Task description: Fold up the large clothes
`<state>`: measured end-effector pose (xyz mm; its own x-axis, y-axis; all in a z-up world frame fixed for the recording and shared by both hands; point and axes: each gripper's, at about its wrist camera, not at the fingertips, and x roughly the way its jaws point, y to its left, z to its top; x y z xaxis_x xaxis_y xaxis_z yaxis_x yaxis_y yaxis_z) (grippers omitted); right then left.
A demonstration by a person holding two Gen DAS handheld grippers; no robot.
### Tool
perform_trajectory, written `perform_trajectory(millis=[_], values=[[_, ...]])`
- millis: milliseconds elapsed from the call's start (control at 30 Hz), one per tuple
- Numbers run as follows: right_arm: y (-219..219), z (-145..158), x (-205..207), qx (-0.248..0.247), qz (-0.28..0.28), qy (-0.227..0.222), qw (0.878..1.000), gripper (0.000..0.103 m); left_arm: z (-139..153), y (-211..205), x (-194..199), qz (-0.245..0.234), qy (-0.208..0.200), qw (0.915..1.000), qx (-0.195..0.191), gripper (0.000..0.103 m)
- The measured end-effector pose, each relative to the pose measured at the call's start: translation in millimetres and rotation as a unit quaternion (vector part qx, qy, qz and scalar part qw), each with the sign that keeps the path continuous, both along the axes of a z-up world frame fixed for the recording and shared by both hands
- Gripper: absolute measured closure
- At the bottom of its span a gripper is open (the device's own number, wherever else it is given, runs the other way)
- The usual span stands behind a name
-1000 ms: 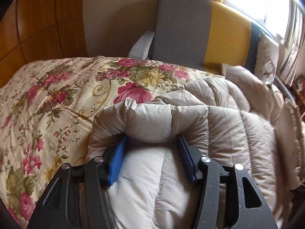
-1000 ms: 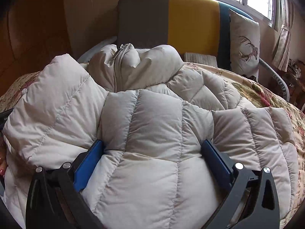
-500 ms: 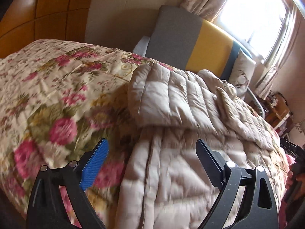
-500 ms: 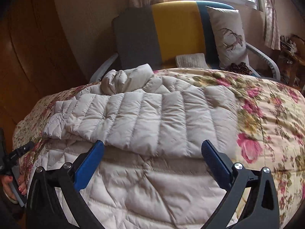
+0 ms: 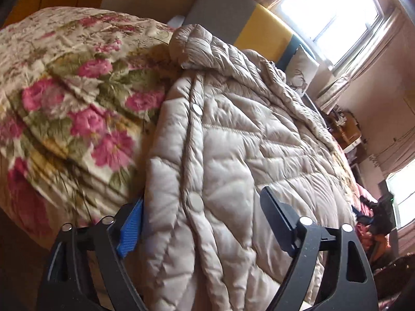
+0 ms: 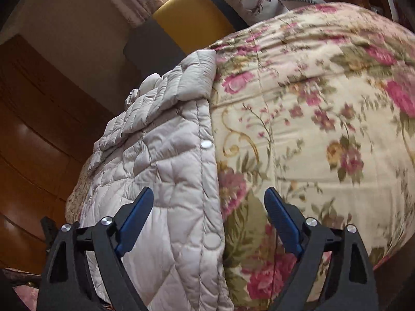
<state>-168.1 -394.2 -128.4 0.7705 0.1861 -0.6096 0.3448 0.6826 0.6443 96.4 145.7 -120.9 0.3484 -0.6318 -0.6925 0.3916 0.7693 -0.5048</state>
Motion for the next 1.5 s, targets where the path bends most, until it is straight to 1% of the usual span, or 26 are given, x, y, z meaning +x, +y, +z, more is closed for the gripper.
perform_trajectory(millis=[33,100,133,267,333,400,467,533,567,633,700,767,800,867,967,1000,1033,1067,1100,1133,1200,1267,1333,1367,1500], values=[[1,-7,-7,0.019,-0.002,-0.006,1.000,0.022,0,0,-4,-0.003,-0.002,1.0000,-0.002,0.023],[6,-17,-18,0.051,0.002,-0.027,0.998,0.022,0,1,-12,-0.015,0.001,0.9999,-0.006,0.023],[10,-19,-20,0.060,0.010,-0.036,0.998,0.022,-2,3,-14,-0.019,0.005,0.9998,-0.007,0.023],[34,-19,-19,0.053,0.065,-0.044,0.995,0.022,-9,8,-31,-0.033,0.026,0.9989,-0.020,0.023],[46,-21,-20,0.054,0.083,-0.047,0.994,0.022,-14,10,-38,-0.044,0.042,0.9977,-0.028,0.023],[55,-24,-24,0.061,0.091,-0.052,0.993,0.022,-18,10,-46,-0.058,0.060,0.9959,-0.034,0.023],[60,-26,-27,0.070,0.096,-0.054,0.991,0.023,-23,7,-53,-0.074,0.076,0.9935,-0.041,0.026],[61,-29,-31,0.084,0.097,-0.057,0.990,0.030,-25,3,-55,-0.088,0.087,0.9911,-0.049,0.026],[60,-31,-33,0.091,0.096,-0.058,0.990,0.031,-27,1,-56,-0.095,0.093,0.9896,-0.055,0.028],[58,-36,-37,0.111,0.094,-0.062,0.987,0.038,-30,-5,-55,-0.108,0.107,0.9863,-0.064,0.034],[55,-41,-42,0.137,0.088,-0.070,0.984,0.039,-30,-10,-56,-0.119,0.116,0.9836,-0.070,0.036],[55,-46,-41,0.157,0.093,-0.071,0.981,0.039,-28,-16,-58,-0.133,0.115,0.9817,-0.073,0.045],[57,-46,-40,0.159,0.100,-0.068,0.980,0.038,-26,-18,-59,-0.138,0.113,0.9813,-0.073,0.047],[62,-45,-33,0.156,0.123,-0.060,0.978,0.038,-21,-22,-62,-0.148,0.105,0.9804,-0.076,0.063],[72,-47,-25,0.156,0.150,-0.045,0.975,0.038,-13,-24,-66,-0.153,0.097,0.9799,-0.084,0.075],[76,-47,-23,0.160,0.158,-0.039,0.974,0.045,-10,-25,-66,-0.153,0.092,0.9799,-0.089,0.077],[79,-48,-20,0.162,0.159,-0.035,0.973,0.059,-6,-24,-66,-0.152,0.087,0.9800,-0.095,0.081],[82,-48,-18,0.166,0.157,-0.034,0.973,0.065,1,-23,-65,-0.148,0.077,0.9804,-0.104,0.083],[84,-47,-16,0.169,0.155,-0.040,0.973,0.071,6,-21,-67,-0.145,0.069,0.9807,-0.111,0.083],[85,-41,-16,0.164,0.153,-0.055,0.973,0.074,14,-20,-68,-0.142,0.059,0.9807,-0.121,0.085],[84,-25,-17,0.157,0.151,-0.099,0.971,0.076,29,-14,-69,-0.131,0.041,0.9792,-0.149,0.085],[77,-10,-19,0.163,0.144,-0.142,0.966,0.077,43,-10,-69,-0.121,0.028,0.9765,-0.176,0.085],[73,7,-21,0.169,0.139,-0.184,0.958,0.077,59,-7,-71,-0.110,0.012,0.9716,-0.209,0.085],[72,16,-21,0.171,0.139,-0.203,0.954,0.077,68,-3,-71,-0.104,0.004,0.9676,-0.230,0.085],[72,41,-23,0.178,0.145,-0.263,0.937,0.077,96,13,-72,-0.090,-0.028,0.9549,-0.281,0.085]])
